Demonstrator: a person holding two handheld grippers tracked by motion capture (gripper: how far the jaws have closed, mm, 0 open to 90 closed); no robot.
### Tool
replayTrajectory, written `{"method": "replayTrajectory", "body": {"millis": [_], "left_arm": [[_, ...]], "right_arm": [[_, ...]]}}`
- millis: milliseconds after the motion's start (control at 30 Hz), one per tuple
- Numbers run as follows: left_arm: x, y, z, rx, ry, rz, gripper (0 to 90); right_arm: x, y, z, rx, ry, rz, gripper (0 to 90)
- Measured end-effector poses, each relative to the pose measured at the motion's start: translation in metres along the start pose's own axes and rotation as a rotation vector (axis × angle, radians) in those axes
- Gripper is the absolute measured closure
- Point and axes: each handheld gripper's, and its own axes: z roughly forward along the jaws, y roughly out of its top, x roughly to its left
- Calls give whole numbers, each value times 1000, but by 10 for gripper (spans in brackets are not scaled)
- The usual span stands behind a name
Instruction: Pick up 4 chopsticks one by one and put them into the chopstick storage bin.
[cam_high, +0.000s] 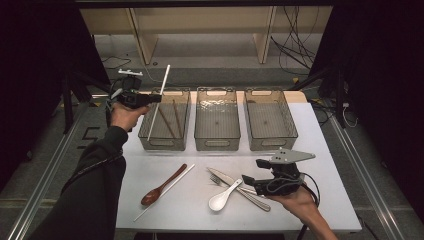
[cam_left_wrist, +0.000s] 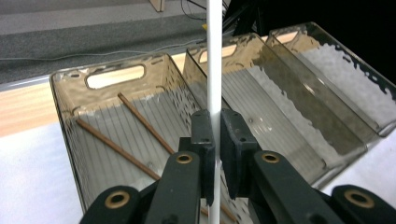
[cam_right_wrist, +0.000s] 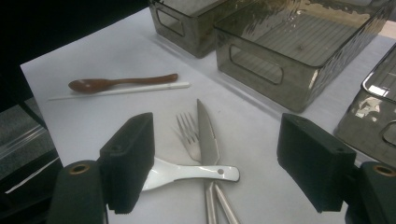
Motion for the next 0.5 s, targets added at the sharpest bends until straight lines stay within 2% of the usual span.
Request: {"method": "replayTrajectory", "body": {"millis": [100, 233, 333, 433, 500], "left_arm": [[2, 3, 7, 9, 20, 22, 835], [7, 4, 12, 6, 23, 19, 835], [9, 5, 14, 12, 46, 41, 835], [14, 4, 17, 6, 56, 37, 835], [16, 2, 19, 2, 65, 49, 835]], "right_arm": [[1, 0, 0, 1, 4, -4, 286], [0, 0, 0, 1, 3, 0, 287], [0, 0, 0, 2, 5, -1, 287], [1, 0, 1, 3, 8, -1, 287], [1, 0, 1, 2, 8, -3, 287]]}}
